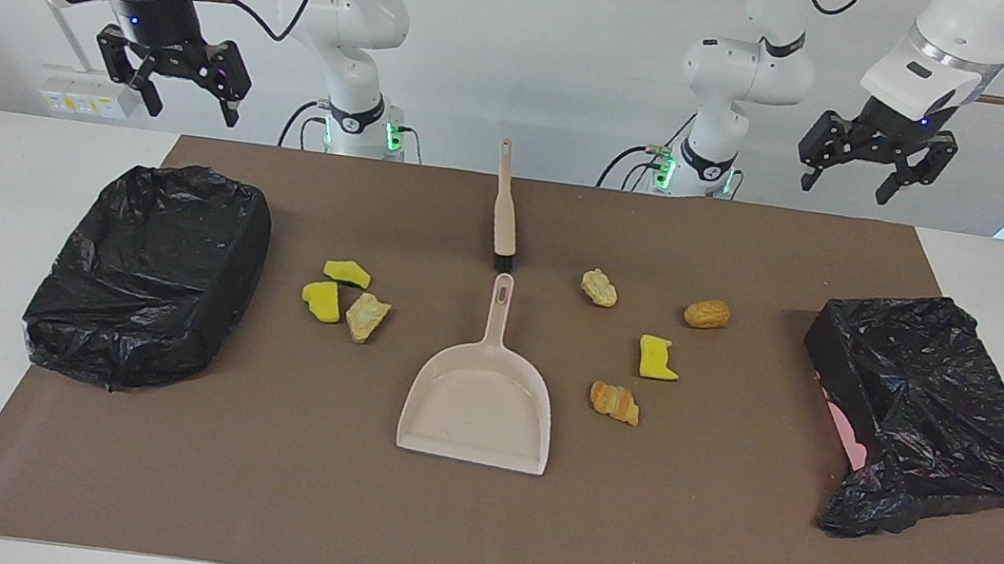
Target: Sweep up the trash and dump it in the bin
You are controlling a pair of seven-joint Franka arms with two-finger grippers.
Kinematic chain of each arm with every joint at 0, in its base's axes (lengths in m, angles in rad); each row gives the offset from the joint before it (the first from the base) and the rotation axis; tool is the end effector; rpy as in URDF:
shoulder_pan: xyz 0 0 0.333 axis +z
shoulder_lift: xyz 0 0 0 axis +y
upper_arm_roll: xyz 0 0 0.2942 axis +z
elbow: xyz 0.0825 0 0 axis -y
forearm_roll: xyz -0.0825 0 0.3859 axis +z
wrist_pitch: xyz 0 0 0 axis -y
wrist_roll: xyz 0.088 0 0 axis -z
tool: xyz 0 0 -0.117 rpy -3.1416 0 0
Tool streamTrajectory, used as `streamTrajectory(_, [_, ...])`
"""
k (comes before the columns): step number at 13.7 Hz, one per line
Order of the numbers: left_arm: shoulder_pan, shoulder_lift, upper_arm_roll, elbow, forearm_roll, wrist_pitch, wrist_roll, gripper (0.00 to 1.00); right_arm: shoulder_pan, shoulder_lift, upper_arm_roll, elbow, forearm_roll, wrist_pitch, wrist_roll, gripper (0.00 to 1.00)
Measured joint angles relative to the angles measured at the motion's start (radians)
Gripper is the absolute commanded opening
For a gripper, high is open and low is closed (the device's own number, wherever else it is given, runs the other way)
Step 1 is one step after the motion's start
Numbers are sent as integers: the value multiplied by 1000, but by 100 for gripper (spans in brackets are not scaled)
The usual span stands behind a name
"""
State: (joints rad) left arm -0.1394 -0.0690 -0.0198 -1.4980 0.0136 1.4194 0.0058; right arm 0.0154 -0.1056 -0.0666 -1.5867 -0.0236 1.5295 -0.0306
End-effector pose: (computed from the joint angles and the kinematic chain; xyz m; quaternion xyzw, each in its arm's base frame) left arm 0.5129 -0.0810 0.6506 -0.9966 0.0814 0.0042 0.0078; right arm 0.5207 -0.0315 0.6383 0.9996 -0.0110 0.0237 0.0092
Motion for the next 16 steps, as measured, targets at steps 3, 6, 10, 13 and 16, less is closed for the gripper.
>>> streamTrajectory(3, [0, 0, 0, 0, 0, 0, 0, 100, 0, 0, 0, -1, 0, -1, 0, 100])
streamTrajectory(6, [0, 0, -4, 0, 0, 0, 0, 100, 0, 0, 0, -2, 0, -1, 0, 100])
streamTrajectory(10, [-1, 0, -7, 0, -1, 0, 0, 100, 0, 0, 0, -2, 0, -1, 0, 100])
streamTrajectory(13, [-1, -1, -9, -1, -2, 0, 0, 100, 0, 0, 0, -2, 0, -1, 0, 100])
streamTrajectory(16, [-15, -6, -14, -9, -3, 0, 0, 100, 0, 0, 0, -5, 0, -1, 0, 100])
